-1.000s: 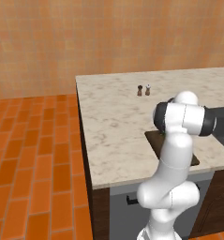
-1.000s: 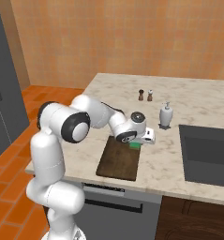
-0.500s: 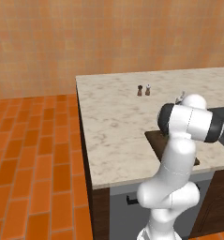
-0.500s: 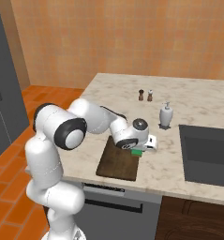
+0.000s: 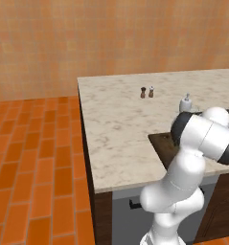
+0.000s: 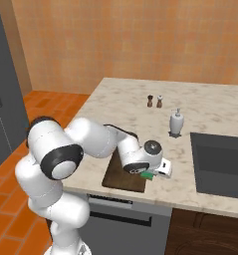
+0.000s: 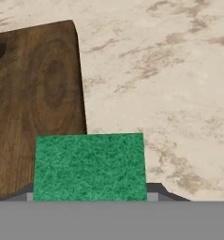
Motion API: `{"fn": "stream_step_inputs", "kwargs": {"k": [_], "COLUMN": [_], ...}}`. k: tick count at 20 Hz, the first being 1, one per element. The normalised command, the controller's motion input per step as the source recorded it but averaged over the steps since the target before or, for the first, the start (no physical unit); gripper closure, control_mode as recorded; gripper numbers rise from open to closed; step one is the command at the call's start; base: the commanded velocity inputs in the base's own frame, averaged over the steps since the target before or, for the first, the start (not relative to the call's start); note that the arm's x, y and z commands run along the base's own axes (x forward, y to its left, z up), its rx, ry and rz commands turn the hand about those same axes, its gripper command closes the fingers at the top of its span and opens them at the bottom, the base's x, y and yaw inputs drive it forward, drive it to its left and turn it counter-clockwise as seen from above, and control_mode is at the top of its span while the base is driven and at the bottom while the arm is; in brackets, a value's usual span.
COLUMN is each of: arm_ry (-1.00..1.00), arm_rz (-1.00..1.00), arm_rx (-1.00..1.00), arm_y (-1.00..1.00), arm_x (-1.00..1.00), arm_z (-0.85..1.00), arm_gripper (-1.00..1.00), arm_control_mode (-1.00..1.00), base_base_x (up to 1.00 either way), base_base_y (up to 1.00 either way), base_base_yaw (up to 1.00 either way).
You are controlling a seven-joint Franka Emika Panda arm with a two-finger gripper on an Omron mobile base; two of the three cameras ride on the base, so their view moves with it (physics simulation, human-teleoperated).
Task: Pick up the sponge from the counter and clean the cutting board by briefly scrubbing or pressing down on the cutting board. Once finished, release the sponge.
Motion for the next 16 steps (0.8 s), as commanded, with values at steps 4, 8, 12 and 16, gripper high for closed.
{"fn": "stream_step_inputs", "kwargs": {"k": [4, 8, 12, 16], "arm_ry": [0.0, 0.0, 0.0, 0.05], "arm_rz": [-0.1, -0.06, -0.04, 0.0], "arm_rx": [0.01, 0.0, 0.0, 0.0], "arm_y": [-0.02, 0.0, 0.0, 0.0], "arm_x": [-0.8, -0.66, -0.49, 0.26], "arm_z": [-0.03, 0.0, 0.02, 0.57], "arm_gripper": [1.0, 1.0, 1.0, 1.0], "arm_control_mode": [-1.0, -1.0, -1.0, -1.0], "base_base_x": [0.0, 0.0, 0.0, 0.0], "base_base_y": [0.0, 0.0, 0.0, 0.0], "base_base_yaw": [0.0, 0.0, 0.0, 0.0]}}
